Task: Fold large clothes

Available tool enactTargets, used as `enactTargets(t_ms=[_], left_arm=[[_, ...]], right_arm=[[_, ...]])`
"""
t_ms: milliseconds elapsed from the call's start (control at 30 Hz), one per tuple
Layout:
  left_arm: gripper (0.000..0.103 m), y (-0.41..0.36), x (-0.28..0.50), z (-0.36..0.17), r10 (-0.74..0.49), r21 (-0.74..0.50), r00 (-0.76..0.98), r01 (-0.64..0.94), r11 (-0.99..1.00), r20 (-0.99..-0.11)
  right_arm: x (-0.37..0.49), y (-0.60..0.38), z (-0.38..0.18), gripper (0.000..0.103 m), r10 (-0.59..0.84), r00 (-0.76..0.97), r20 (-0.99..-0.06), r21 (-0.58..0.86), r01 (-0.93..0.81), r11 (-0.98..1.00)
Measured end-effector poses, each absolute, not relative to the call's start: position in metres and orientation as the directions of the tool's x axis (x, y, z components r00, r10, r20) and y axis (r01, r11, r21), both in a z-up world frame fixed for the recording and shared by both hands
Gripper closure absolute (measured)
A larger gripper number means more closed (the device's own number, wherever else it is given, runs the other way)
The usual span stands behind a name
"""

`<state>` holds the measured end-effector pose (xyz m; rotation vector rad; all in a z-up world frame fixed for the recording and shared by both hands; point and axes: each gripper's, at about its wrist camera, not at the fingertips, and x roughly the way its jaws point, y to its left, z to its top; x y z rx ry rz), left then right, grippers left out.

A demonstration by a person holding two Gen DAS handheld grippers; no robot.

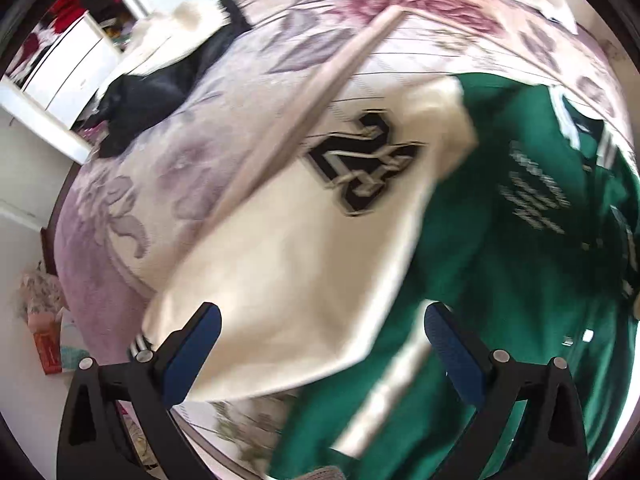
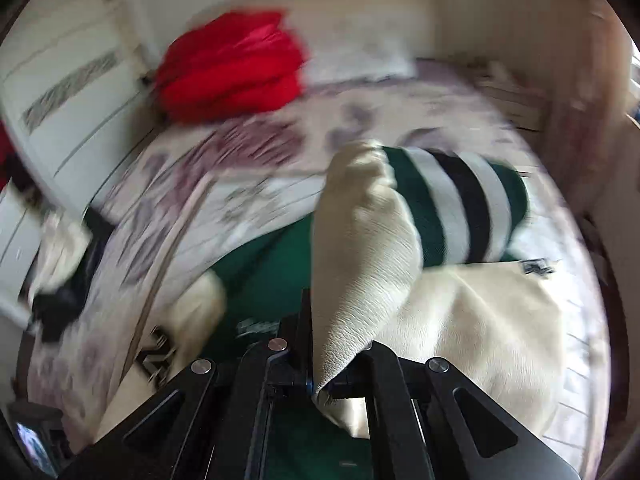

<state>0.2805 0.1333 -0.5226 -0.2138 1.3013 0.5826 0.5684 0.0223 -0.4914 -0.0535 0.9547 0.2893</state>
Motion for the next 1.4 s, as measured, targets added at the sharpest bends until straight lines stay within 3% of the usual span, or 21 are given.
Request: enactTargets(t_ms=[100, 167, 233, 367, 500, 633, 700, 733, 767, 833, 933, 1067, 1100, 1167, 1233, 1300, 1400], left_arm=[[0.0, 0.159, 0.268, -0.535, 0.291, 0.187, 0.111, -0.543, 0.819, -0.95], [0.0, 0.171, 0.262, -0.542, 0.283, 0.19, 0.085, -0.556, 0.81, -0.955], [0.0, 0.177, 0.257, -0.546, 0.27, 0.187, 0.067, -0.563, 0.805, -0.961], [0.0, 0.169, 0.26, -0.541, 0.245, 0.166, 0.07, -0.555, 0.815, -0.967], [0.0, 0.146, 0.283, -0.53, 0.211, 0.122, 0.105, -0.542, 0.831, -0.972], [0.0, 0.114, 0.321, -0.526, 0.213, 0.11, 0.152, -0.502, 0.858, -0.965], [0.0, 0.1, 0.338, -0.526, 0.227, 0.119, 0.167, -0.489, 0.864, -0.959], [0.0, 0.095, 0.346, -0.527, 0.232, 0.128, 0.162, -0.482, 0.867, -0.959], [0.0, 0.092, 0.351, -0.528, 0.234, 0.133, 0.158, -0.479, 0.868, -0.959], [0.0, 0.084, 0.361, -0.53, 0.249, 0.151, 0.147, -0.482, 0.863, -0.957], [0.0, 0.079, 0.367, -0.535, 0.275, 0.184, 0.118, -0.494, 0.85, -0.954], [0.0, 0.073, 0.375, -0.536, 0.278, 0.173, 0.126, -0.527, 0.832, -0.952], [0.0, 0.067, 0.38, -0.539, 0.25, 0.143, 0.139, -0.523, 0.84, -0.958], [0.0, 0.046, 0.402, -0.552, 0.216, 0.132, 0.137, -0.459, 0.879, -0.967], [0.0, 0.041, 0.422, -0.577, 0.238, 0.184, 0.075, -0.425, 0.886, -0.968], [0.0, 0.062, 0.428, -0.594, 0.216, 0.179, 0.022, -0.485, 0.856, -0.976], [0.0, 0.111, 0.41, -0.582, 0.185, 0.114, 0.052, -0.617, 0.778, -0.981]], right_arm=[[0.573, 0.111, -0.561, 0.099, 0.238, 0.364, -0.901, 0.067, -0.424, 0.903], [0.574, 0.138, -0.606, 0.091, 0.263, 0.18, -0.948, 0.161, -0.444, 0.882], [0.571, 0.128, -0.623, 0.082, 0.336, 0.055, -0.94, 0.294, -0.367, 0.883], [0.551, 0.033, -0.594, 0.055, 0.47, 0.129, -0.873, 0.453, -0.141, 0.88], [0.529, -0.088, -0.576, 0.053, 0.329, 0.281, -0.902, 0.375, 0.127, 0.918], [0.532, -0.173, -0.631, 0.053, 0.211, 0.149, -0.966, 0.246, 0.289, 0.925], [0.533, -0.206, -0.648, 0.066, 0.139, 0.145, -0.98, 0.179, 0.313, 0.933], [0.529, -0.221, -0.65, 0.083, 0.091, 0.157, -0.983, 0.141, 0.342, 0.929], [0.527, -0.235, -0.647, 0.091, 0.065, 0.156, -0.986, 0.12, 0.373, 0.92], [0.511, -0.257, -0.642, 0.092, 0.04, 0.157, -0.987, 0.104, 0.424, 0.9], [0.484, -0.28, -0.625, 0.085, 0.147, 0.176, -0.973, 0.214, 0.467, 0.858], [0.439, -0.296, -0.601, 0.051, 0.278, 0.211, -0.937, 0.347, 0.478, 0.807], [0.437, -0.301, -0.598, 0.048, 0.315, 0.204, -0.927, 0.375, 0.47, 0.799], [0.433, -0.305, -0.602, 0.048, 0.405, 0.174, -0.898, 0.439, 0.432, 0.788], [0.424, -0.308, -0.616, 0.048, 0.345, 0.121, -0.931, 0.363, 0.418, 0.833], [0.42, -0.322, -0.628, 0.048, 0.28, 0.075, -0.957, 0.283, 0.454, 0.845], [0.402, -0.343, -0.618, 0.048, 0.313, 0.092, -0.945, 0.315, 0.51, 0.8]])
